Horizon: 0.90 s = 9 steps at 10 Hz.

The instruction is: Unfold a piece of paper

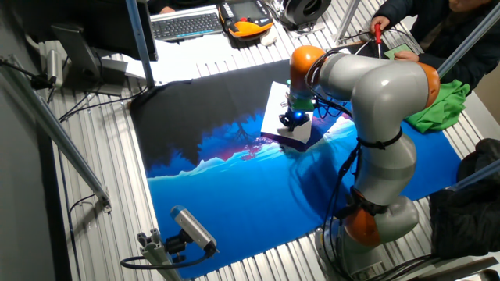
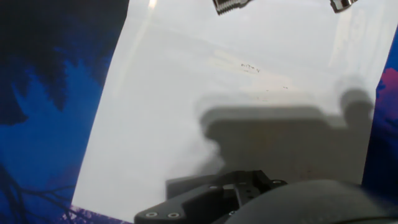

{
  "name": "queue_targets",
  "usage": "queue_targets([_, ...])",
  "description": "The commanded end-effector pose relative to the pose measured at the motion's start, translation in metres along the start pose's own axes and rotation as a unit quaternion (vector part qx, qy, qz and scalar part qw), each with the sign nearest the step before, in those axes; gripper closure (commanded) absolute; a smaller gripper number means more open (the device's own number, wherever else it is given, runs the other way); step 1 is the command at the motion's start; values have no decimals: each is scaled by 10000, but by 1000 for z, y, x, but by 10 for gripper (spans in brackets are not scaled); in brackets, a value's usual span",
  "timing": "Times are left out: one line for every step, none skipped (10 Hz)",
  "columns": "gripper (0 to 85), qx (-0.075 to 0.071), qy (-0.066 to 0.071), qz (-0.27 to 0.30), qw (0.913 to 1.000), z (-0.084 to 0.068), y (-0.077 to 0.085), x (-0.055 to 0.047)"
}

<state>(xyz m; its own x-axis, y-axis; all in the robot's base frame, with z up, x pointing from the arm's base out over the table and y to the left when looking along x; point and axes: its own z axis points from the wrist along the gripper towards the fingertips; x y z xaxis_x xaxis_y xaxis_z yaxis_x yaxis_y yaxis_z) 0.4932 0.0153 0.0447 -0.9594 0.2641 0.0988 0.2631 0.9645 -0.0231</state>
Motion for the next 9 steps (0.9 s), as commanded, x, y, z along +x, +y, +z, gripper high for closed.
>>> queue_targets([850, 14, -21, -19, 10000, 0, 0, 2])
queue_targets([850, 47, -65, -48, 10000, 0, 1, 3])
queue_targets([850, 26, -51, -64, 10000, 1, 1, 4])
queue_targets([850, 34, -53, -71, 10000, 2, 1, 6])
queue_targets([680, 28, -51, -87, 9999, 2, 1, 7])
queue_targets([680, -1, -43, -102, 9999, 2, 1, 7])
queue_targets([680, 0, -50, -110, 9999, 2, 1, 7])
queue_targets([680, 0, -50, -110, 9999, 2, 1, 7])
queue_targets([680, 15, -61, -109, 9999, 1, 1, 8])
